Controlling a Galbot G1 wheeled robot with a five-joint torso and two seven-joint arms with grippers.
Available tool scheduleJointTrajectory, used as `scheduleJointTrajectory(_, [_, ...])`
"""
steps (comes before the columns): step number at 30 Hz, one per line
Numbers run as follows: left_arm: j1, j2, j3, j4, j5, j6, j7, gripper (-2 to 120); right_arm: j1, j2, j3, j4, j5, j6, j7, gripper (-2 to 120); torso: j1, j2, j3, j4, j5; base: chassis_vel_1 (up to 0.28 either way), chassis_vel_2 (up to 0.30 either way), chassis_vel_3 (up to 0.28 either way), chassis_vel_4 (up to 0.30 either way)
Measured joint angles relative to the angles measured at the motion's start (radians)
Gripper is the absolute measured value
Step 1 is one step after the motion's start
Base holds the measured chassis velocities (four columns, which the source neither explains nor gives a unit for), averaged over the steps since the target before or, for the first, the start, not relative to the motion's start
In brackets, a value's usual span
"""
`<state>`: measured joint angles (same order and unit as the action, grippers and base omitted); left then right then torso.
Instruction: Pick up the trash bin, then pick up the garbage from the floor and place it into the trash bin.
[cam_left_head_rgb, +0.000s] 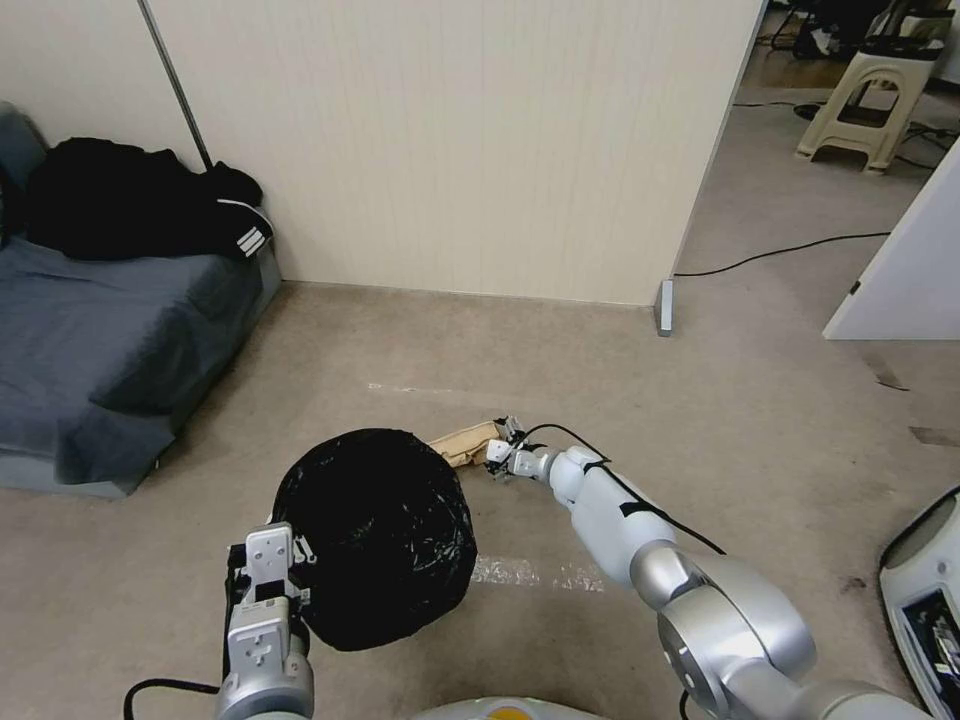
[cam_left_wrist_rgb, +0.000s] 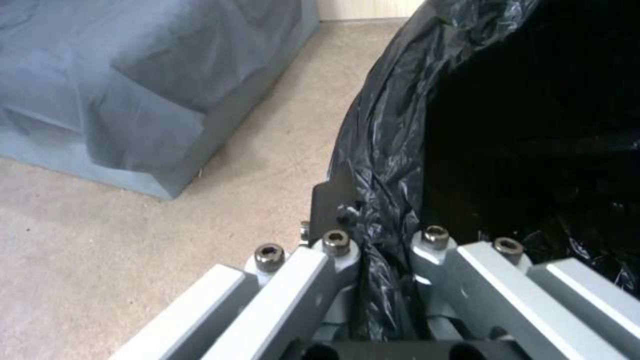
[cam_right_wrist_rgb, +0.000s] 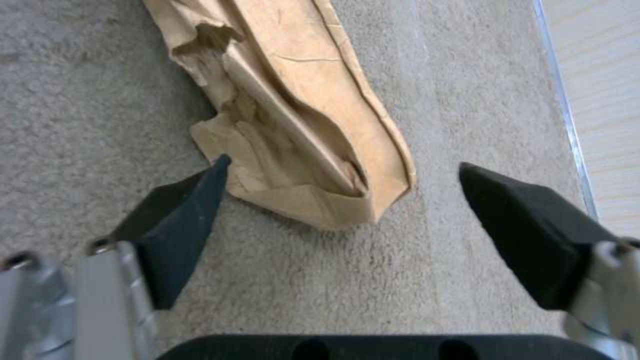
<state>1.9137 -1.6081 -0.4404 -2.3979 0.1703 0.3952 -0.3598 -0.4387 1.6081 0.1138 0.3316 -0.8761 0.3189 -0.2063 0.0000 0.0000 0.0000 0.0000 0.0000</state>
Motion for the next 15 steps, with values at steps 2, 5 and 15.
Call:
scheduleJointTrajectory(2, [0.0,0.0,0.0,0.0,0.0,0.0,0.0,1,0.001,0.0,-0.002,-0.001,0.0,0.0,0.0,76,0.0,0.0,0.0,0.0,0.0,0.0,0.0,0.0,0.0])
scheduleJointTrajectory(5, [0.001,0.0,0.0,0.0,0.001,0.0,0.0,1,0.002,0.0,-0.007,-0.002,-0.001,-0.002,0.002,64,0.0,0.0,0.0,0.0,0.0,0.0,0.0,0.0,0.0])
scheduleJointTrajectory(15, [0.002,0.0,0.008,0.001,0.01,-0.003,0.0,1,0.007,0.0,-0.012,-0.005,-0.001,-0.007,0.006,48,0.0,0.0,0.0,0.0,0.0,0.0,0.0,0.0,0.0])
